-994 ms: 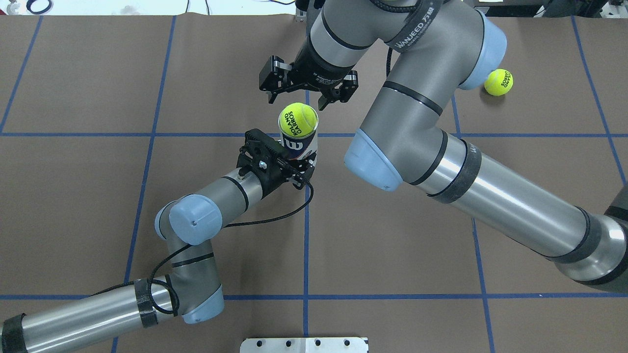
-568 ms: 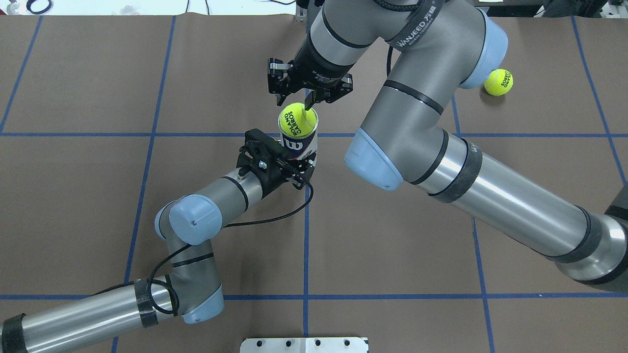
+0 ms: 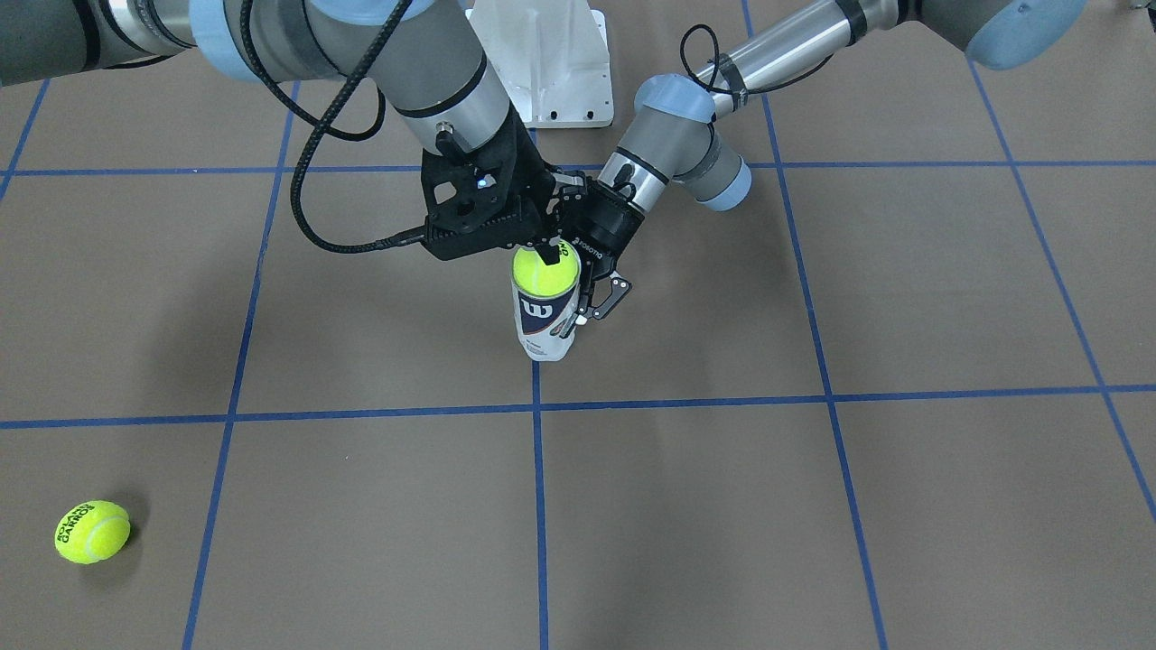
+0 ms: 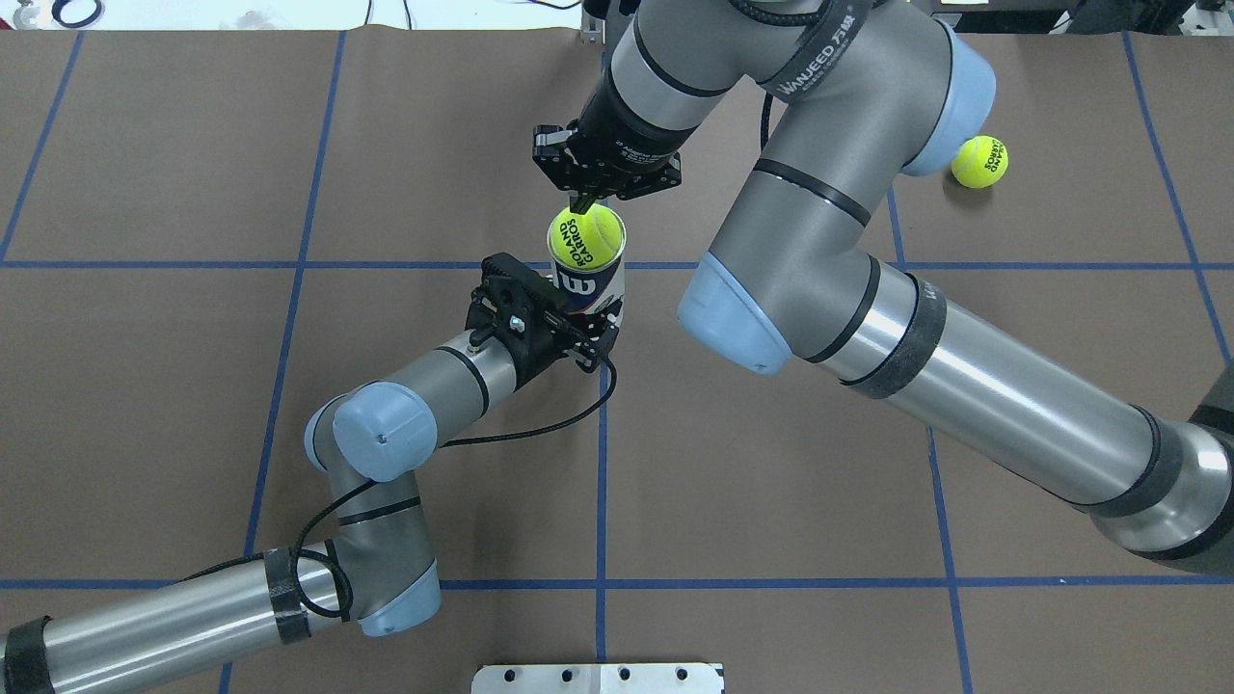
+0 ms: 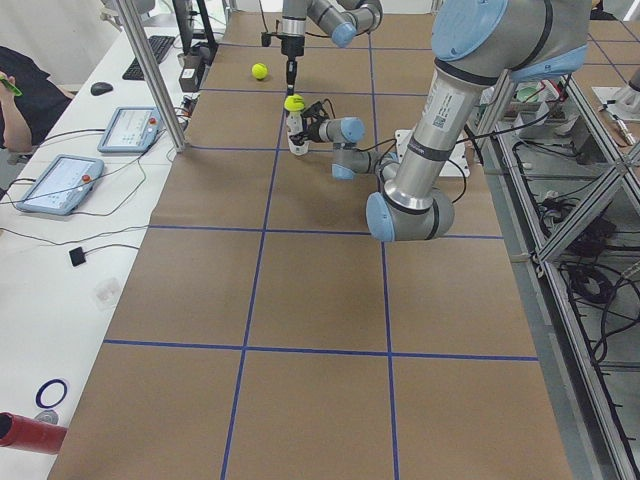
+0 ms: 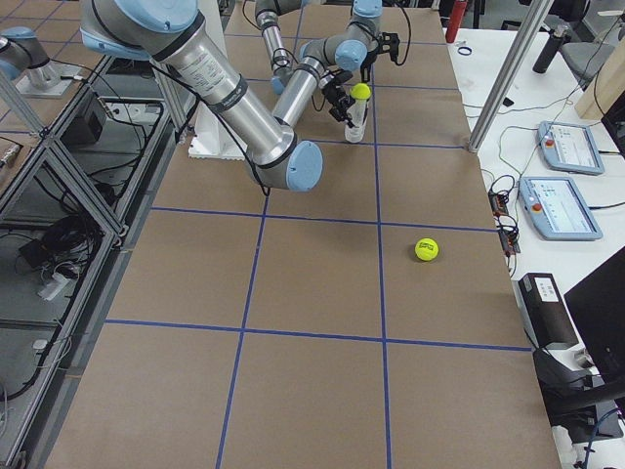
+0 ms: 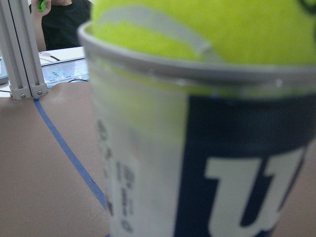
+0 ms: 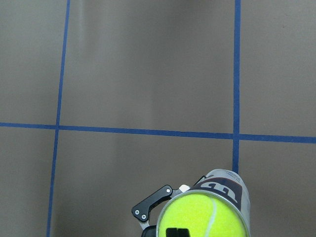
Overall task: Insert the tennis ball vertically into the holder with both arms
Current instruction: 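Lower the yellow ball into the tube opening with the right gripper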
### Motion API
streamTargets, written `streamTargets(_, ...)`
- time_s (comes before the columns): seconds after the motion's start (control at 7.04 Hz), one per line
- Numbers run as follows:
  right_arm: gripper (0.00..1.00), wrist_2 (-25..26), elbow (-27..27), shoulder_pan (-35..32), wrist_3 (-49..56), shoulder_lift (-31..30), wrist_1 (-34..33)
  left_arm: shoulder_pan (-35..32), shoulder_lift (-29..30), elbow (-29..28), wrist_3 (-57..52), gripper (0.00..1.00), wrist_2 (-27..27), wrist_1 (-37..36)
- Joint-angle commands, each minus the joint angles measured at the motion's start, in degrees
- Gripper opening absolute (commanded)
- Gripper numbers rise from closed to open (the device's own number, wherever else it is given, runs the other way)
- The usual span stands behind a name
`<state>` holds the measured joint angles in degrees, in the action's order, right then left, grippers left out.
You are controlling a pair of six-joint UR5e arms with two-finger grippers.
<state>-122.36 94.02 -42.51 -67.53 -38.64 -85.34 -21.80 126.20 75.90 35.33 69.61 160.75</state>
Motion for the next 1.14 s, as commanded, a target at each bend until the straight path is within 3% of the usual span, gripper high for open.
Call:
streamTargets(0.0,0.00,0.5,-0.5,0.9,-0.1,-0.4,0.0,0.0,0.0,0.0,0.0,0.68,0.0,0.0)
streamTargets(0.14,0.00,3.1,-0.4,2.5,-0.4,-0.9,0.0,0.0,0.0,0.0,0.0,0.68,0.0,0.0)
streamTargets(0.99,0.00,2.9,0.1,0.7,0.0,-0.6,0.3,0.0,-0.2,-0.3,0.1,0.69,0.0,0.0)
